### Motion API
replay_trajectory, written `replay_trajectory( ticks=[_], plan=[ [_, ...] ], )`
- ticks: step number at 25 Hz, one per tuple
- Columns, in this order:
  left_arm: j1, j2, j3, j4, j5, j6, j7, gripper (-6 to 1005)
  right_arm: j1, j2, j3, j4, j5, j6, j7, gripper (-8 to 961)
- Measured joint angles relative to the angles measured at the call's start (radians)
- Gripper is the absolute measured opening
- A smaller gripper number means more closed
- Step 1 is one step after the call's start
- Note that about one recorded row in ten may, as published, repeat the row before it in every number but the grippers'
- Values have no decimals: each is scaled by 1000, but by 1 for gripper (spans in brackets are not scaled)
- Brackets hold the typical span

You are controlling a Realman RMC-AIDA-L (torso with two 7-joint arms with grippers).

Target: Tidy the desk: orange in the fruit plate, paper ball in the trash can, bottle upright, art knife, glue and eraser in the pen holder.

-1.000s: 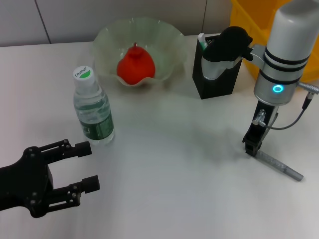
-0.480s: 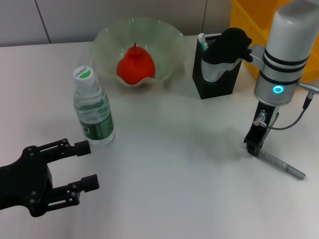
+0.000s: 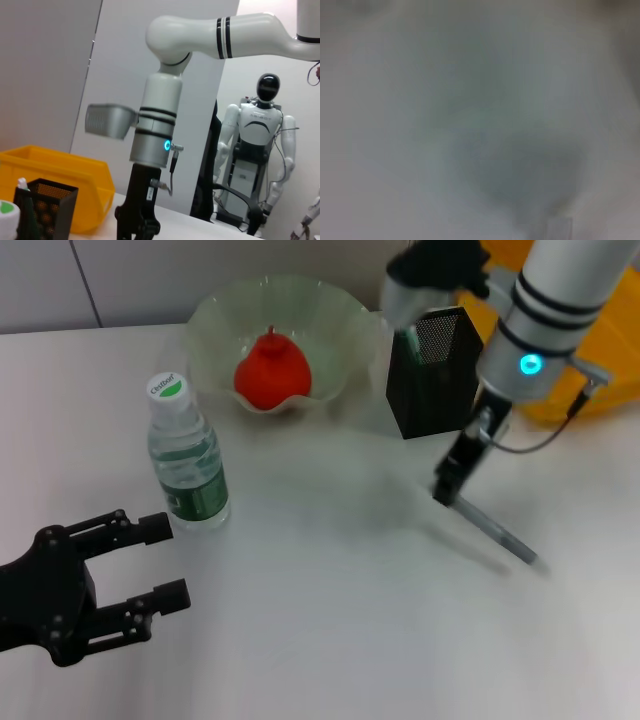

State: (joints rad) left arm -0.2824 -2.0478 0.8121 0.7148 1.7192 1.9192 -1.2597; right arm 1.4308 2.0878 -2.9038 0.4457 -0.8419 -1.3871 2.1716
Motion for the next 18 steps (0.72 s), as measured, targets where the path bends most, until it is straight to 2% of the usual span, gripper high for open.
replay_trajectory(
  ticks=[11, 18],
  plan=[
    [-3, 4, -26, 0, 0, 2, 0, 729, 96, -4, -1, 220, 303, -58, -156, 141],
    [3, 5, -34, 0, -2, 2, 0, 729, 102, -4, -2, 301, 533, -56, -248, 141]
  ],
)
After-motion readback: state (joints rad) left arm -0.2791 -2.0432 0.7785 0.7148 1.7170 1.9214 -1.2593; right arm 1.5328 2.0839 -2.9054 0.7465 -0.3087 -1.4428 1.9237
